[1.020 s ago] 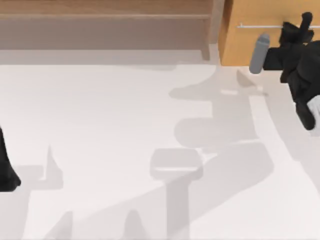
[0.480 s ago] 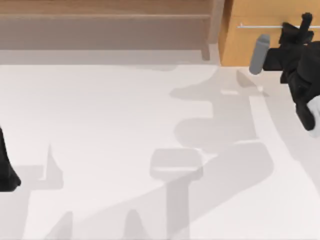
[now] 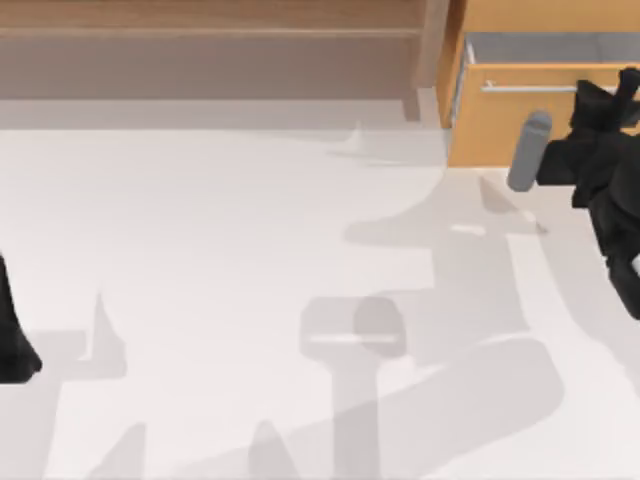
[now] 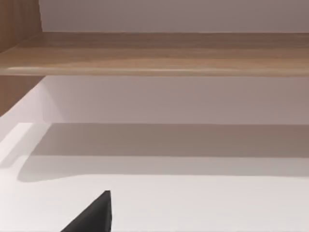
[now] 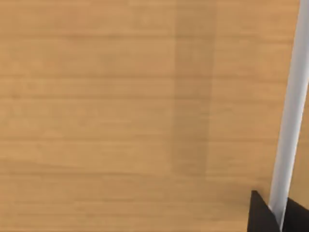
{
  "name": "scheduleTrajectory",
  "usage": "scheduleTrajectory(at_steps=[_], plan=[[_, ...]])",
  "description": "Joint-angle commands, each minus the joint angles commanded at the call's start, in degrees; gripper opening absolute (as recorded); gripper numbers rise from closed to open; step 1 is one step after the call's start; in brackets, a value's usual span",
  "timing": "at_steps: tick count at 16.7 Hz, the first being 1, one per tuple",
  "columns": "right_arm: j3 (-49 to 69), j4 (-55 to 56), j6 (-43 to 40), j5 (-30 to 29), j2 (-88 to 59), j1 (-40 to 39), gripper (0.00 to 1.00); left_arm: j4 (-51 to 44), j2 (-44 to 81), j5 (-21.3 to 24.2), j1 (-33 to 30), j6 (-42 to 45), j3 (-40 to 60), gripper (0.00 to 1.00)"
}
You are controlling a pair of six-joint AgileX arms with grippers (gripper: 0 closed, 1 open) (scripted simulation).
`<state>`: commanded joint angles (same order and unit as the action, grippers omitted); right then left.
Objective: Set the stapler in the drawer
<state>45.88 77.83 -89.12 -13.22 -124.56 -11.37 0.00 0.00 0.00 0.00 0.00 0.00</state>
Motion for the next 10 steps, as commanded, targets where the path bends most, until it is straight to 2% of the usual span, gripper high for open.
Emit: scheduleTrajectory(at_steps=[7, 10], plan=[[-2.3, 1.5, 0.0, -0.3, 0.9, -0.4, 0.0, 0.0, 0.0, 0.0, 0.0, 0.0, 0.0, 1.0], [-8.0, 4.7, 0.0, -1.3, 2.9, -1.4, 0.0, 0.0, 0.0, 0.0, 0.0, 0.0, 0.0, 1.0]])
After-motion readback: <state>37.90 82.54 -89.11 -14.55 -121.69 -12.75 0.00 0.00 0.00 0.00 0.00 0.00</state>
